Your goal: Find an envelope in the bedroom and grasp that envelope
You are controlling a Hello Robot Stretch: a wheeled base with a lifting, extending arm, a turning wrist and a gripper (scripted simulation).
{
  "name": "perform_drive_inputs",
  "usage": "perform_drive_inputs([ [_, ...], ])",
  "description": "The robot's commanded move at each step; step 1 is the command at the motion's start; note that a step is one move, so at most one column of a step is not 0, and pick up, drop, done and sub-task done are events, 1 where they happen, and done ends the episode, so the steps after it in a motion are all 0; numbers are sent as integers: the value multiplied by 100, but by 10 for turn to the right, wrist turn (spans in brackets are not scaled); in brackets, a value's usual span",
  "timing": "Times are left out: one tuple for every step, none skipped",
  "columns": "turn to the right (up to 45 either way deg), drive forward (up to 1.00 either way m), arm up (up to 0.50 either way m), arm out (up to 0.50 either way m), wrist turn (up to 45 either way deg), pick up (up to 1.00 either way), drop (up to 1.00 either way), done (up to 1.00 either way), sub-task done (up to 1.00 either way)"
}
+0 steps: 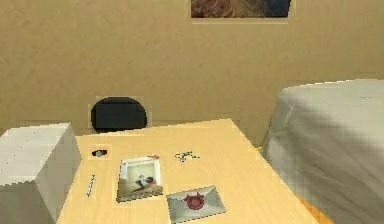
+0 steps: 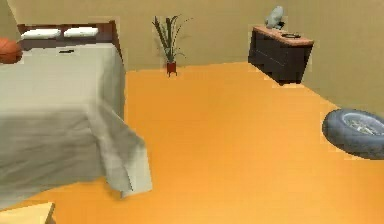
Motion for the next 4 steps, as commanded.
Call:
perform_drive_inputs([
  [-450, 0, 0, 0, 0, 0, 0, 0, 0],
  [-390, 0, 0, 0, 0, 0, 0, 0, 0],
  [0, 0, 50, 0, 0, 0, 0, 0, 0],
  [0, 0, 34, 0, 0, 0, 0, 0, 0],
])
